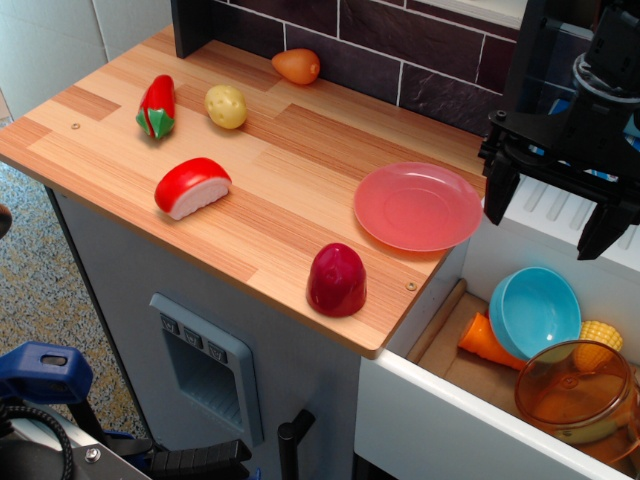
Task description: Put potato on plate
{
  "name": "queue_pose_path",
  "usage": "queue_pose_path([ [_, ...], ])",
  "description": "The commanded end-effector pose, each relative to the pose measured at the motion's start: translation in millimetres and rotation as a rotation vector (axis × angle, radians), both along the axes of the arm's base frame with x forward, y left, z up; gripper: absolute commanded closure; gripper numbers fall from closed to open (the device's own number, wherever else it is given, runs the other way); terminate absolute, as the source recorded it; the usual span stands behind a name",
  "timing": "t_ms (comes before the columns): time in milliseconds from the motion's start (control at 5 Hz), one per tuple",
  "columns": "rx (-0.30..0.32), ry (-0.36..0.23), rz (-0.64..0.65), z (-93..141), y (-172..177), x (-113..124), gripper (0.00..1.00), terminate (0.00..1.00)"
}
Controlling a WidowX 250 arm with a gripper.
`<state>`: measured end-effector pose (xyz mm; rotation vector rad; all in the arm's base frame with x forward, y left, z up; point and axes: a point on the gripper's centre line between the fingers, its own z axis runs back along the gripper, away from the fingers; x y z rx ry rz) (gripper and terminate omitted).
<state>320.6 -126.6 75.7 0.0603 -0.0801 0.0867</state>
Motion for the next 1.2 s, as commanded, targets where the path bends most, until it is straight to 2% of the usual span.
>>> queue_pose_path([
  [0, 0.0, 0.0, 0.0, 0.0, 0.0, 0.0, 0.0, 0.0],
  [200, 0.051, -0.009, -0.045, 7.5, 39.6, 14.2, 0.0, 0.0],
  [400, 0.122, 0.007, -0.076, 26.8, 87.7, 25.1, 0.0, 0.0],
  [600, 0.191, 0.004, -0.04, 40.6, 136.0, 30.6, 0.0, 0.0],
  [800, 0.228, -0.018, -0.006, 43.1, 184.9, 37.6, 0.0, 0.0],
  [1000, 0.234, -0.042, 0.017, 34.3, 234.9, 50.2, 0.0, 0.0],
])
